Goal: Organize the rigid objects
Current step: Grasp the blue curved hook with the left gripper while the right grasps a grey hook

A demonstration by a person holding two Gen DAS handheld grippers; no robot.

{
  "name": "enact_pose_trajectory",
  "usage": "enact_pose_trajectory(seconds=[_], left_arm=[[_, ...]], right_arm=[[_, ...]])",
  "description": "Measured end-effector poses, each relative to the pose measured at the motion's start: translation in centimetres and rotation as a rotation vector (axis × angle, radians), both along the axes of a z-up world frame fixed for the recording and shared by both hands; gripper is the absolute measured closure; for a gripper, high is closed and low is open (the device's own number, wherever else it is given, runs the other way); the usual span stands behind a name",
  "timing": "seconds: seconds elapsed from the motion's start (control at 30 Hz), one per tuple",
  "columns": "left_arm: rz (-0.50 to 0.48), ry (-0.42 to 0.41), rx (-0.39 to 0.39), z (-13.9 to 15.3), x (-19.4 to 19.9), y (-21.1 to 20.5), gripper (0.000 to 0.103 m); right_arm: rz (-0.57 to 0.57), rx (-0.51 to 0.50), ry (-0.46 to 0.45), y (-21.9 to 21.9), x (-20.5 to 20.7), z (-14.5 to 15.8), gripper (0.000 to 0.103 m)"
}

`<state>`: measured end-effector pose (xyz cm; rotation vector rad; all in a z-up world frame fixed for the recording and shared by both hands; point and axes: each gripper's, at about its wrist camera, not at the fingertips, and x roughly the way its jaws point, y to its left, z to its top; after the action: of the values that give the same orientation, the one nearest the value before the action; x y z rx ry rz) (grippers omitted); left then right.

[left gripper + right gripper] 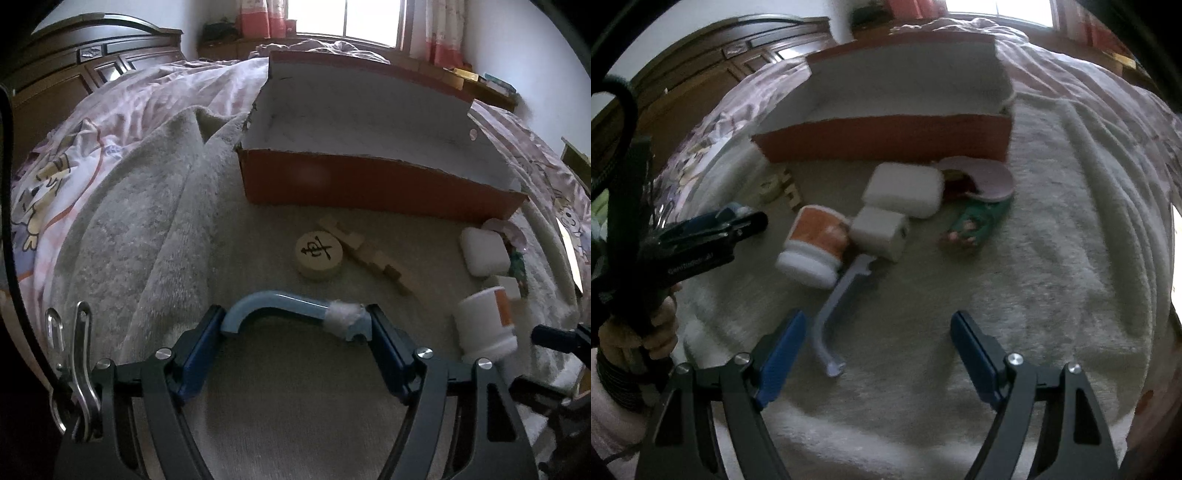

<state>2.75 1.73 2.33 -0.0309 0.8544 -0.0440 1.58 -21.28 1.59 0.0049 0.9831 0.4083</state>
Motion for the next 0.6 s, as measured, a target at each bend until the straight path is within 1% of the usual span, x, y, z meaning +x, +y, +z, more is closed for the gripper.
enact_pose_trajectory(seconds=[0.07,0.1,0.13,0.23,0.37,0.47,0.5,0.53,0.57,0.6], left_arm=[[-0.003,-0.001,-0.013,0.1,-0.2,0.1,0.026],[-0.003,-0.002,-0.017,0.1,-0.4,0.2,0.026],[-0.004,-0.004,-0.021,0.1,-0.6,0.1,0.026],[-0.007,-0.01,-0.03,0.3,-0.9,0.2,0.026],[-0.013,-0.015,-0.042,0.5,-1.2,0.2,0.026],[-0.018,-0.018,-0.041,0.6,-1.4,0.1,0.026],[-0.02,-0.019,-0.04,0.6,-1.5,0.0,0.026],[-0.021,-0.021,-0.039,0.7,-1.6,0.0,0.026],[-0.022,-0.023,-0.039,0.8,-1.7,-0.1,0.026],[-0.024,-0.025,-0.039,0.9,-1.8,-0.1,0.026]], right_arm=[[0.015,-0.018,-0.011,0.8,-0.2,-0.1,0.019],[0.021,-0.027,-0.017,1.1,-0.3,-0.1,0.022],[0.03,-0.04,-0.026,1.6,-0.5,-0.1,0.029],[0.05,-0.068,-0.037,2.6,-0.8,-0.3,0.042],[0.056,-0.118,-0.055,3.4,-0.9,-0.7,0.043],[0.057,-0.114,-0.053,3.3,-0.9,-0.7,0.043],[0.048,-0.114,-0.055,3.1,-0.9,-0.7,0.05],[0.039,-0.12,-0.058,3.0,-0.9,-0.6,0.06],[0.023,-0.125,-0.063,2.7,-0.9,-0.6,0.065],[0.016,-0.122,-0.064,2.4,-0.9,-0.6,0.072]])
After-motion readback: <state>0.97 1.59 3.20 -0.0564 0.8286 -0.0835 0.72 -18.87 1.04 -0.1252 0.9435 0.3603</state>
